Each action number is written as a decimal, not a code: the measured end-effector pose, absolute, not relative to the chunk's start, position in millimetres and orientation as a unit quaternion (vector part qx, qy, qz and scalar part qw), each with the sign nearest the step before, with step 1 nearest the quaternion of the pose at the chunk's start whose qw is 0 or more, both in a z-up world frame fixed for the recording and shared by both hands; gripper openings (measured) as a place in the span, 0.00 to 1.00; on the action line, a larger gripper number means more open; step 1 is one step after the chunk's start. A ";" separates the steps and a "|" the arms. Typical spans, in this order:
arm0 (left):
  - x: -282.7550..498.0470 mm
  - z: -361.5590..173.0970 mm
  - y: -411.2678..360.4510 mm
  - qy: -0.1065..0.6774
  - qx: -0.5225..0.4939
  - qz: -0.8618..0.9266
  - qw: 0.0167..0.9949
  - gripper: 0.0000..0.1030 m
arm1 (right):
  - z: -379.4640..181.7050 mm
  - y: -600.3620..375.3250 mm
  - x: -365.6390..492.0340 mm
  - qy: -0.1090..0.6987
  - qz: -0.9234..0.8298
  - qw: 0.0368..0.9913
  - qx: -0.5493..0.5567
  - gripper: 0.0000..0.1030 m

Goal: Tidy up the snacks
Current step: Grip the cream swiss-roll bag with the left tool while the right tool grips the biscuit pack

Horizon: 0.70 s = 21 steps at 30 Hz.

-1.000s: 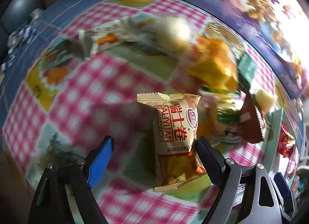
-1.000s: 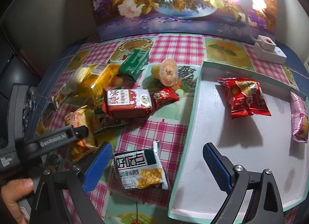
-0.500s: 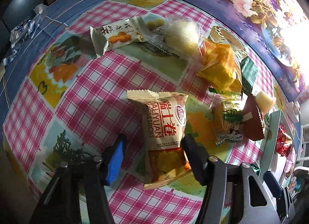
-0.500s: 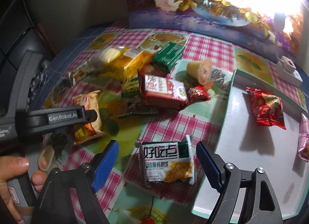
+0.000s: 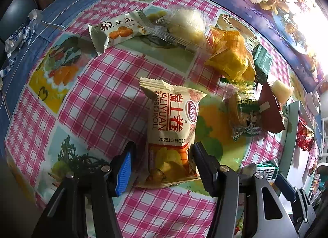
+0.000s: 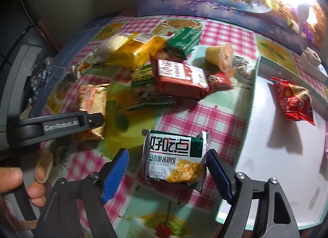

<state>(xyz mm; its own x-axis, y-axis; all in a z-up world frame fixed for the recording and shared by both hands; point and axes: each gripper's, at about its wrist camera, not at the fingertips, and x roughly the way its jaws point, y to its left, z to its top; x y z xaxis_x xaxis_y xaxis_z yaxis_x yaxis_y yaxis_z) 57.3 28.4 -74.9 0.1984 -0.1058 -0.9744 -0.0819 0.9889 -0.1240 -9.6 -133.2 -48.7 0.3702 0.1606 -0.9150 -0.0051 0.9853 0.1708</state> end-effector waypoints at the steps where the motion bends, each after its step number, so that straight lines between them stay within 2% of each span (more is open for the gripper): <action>1: 56.7 -74.9 28.9 0.633 -0.075 -0.008 0.770 0.58 | -48.8 -130.8 -9.7 0.560 0.052 0.824 0.065 0.74; 16: 60.8 -78.2 20.4 0.633 -0.053 -0.007 0.772 0.58 | -75.5 -97.3 -1.5 0.579 0.027 0.814 -0.024 0.71; 19: 60.3 -77.7 16.8 0.633 -0.055 -0.007 0.772 0.58 | -75.0 -97.9 -1.2 0.577 0.024 0.816 -0.019 0.66; 21: 60.0 -77.0 17.0 0.631 -0.059 -0.007 0.773 0.50 | -74.6 -99.2 -0.4 0.576 0.021 0.817 -0.016 0.63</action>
